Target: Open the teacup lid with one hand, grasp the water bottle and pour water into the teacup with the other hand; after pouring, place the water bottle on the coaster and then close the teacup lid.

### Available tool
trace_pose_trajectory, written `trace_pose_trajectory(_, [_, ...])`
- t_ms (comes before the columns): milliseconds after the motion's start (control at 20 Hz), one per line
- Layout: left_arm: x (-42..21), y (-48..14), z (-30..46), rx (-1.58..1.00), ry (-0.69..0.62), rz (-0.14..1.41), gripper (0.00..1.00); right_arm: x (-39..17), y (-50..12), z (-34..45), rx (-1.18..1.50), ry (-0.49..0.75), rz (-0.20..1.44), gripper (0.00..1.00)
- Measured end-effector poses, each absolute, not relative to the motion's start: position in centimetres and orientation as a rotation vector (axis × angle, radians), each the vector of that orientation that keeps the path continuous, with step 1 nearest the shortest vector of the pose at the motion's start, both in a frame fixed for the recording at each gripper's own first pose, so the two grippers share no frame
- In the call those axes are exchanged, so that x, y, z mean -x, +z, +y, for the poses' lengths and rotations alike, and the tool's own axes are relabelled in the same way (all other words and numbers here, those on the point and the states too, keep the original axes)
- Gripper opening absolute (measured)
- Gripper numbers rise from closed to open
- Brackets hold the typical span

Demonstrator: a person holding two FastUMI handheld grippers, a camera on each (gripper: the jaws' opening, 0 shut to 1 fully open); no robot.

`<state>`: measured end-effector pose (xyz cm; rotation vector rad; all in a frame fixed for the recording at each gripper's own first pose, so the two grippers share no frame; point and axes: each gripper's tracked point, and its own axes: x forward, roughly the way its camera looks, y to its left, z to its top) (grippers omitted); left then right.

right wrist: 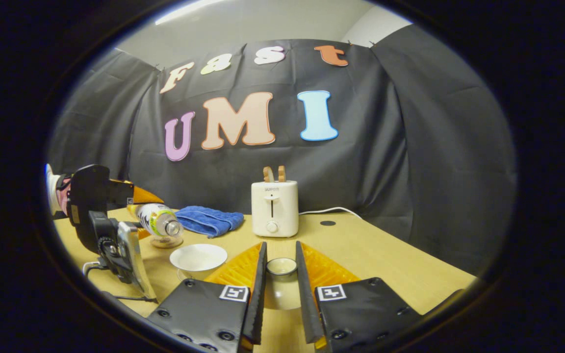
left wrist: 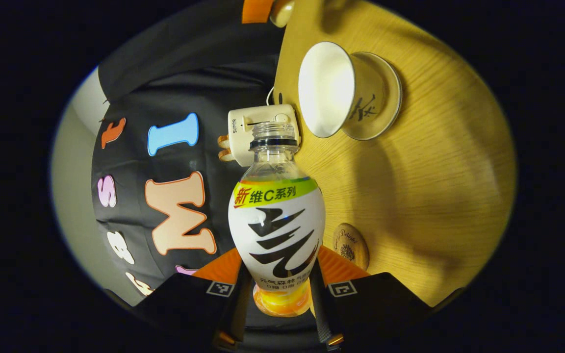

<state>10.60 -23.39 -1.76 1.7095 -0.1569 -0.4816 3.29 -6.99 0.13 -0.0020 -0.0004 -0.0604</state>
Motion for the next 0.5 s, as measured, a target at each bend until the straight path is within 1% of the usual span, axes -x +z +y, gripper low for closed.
trace_pose_trajectory(500, [-10.64, -0.67, -23.37, -1.868, -0.494, -0.174, 0.54, -3.34, 0.09, -7.06, 0.003, -0.062, -0.001, 0.36])
